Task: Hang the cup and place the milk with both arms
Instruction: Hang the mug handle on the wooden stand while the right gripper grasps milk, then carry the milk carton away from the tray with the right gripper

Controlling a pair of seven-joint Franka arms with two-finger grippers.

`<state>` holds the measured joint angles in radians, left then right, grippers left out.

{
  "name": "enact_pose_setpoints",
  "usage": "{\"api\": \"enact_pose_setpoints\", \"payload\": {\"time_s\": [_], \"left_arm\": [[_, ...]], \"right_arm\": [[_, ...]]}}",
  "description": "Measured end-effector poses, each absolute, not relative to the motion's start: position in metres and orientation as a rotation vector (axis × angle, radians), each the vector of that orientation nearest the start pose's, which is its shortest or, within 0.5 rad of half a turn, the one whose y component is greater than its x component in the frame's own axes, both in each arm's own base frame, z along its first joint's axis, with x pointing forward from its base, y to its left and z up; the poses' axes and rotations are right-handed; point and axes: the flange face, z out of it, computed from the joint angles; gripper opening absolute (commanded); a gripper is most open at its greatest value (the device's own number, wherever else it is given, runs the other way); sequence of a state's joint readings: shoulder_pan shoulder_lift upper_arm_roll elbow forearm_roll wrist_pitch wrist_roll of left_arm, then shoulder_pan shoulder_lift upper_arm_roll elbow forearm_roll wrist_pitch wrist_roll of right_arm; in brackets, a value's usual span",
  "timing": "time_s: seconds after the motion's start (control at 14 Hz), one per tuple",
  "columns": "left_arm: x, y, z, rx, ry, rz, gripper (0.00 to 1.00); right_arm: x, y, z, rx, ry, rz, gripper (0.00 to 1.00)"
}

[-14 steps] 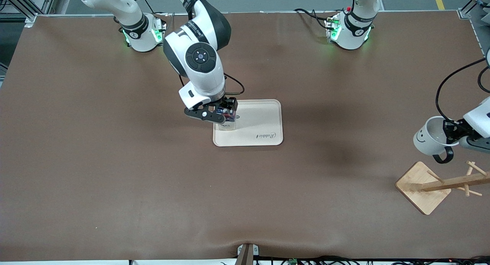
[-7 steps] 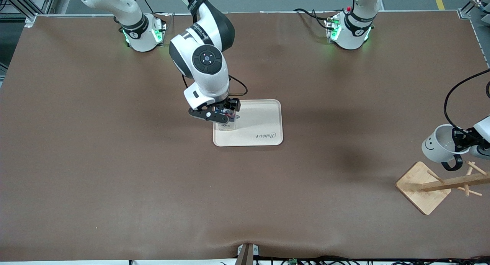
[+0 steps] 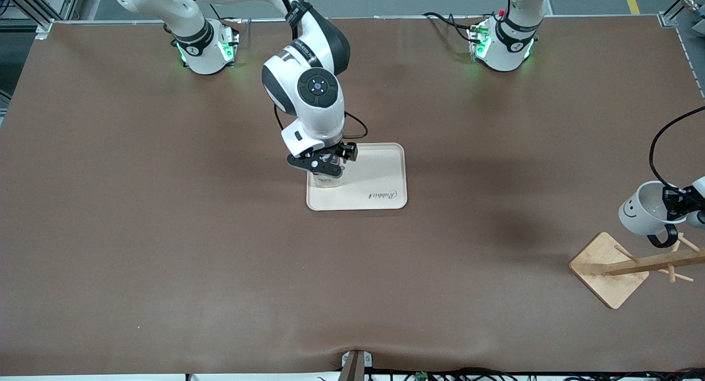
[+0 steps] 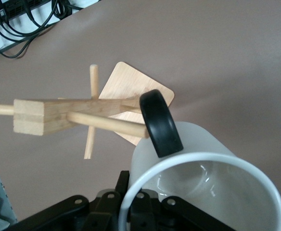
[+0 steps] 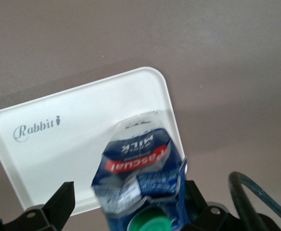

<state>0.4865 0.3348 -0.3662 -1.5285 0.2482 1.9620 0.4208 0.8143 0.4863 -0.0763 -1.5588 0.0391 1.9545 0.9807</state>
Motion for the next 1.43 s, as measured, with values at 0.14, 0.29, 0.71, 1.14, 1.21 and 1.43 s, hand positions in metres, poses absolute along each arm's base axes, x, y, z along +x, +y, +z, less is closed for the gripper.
{"api": "enact_pose_setpoints", "payload": {"time_s": [0.14, 0.29, 0.71, 1.14, 1.21, 1.43], "left_arm": [[0.657, 0.139, 0.484, -2.946, 0.536, -0.122, 0.0], [0.657, 0.147, 0.481, -2.944, 0.546, -0.124, 0.0], [0.663, 0.159, 0.473, -2.937, 0.588, -0.15, 1.0], [0.664, 0.15, 0.49, -3.014, 0.554, -0.165, 1.0], [0.66, 0.145, 0.496, -3.047, 0.523, -0.145, 1.0], [0.643, 0.112, 0.529, -3.122, 0.393, -0.073, 1.0]], "right_arm": [[0.497, 0.46, 0.356, -3.218, 0.377, 0.048, 0.94], [0.495, 0.459, 0.353, -3.232, 0.368, 0.043, 0.75], [0.491, 0.46, 0.349, -3.239, 0.388, 0.047, 0.0], [0.521, 0.434, 0.384, -3.223, 0.535, 0.043, 0.0], [0.531, 0.421, 0.4, -3.224, 0.586, 0.072, 0.0], [0.562, 0.357, 0.451, -3.24, 0.732, 0.214, 0.0]]}}
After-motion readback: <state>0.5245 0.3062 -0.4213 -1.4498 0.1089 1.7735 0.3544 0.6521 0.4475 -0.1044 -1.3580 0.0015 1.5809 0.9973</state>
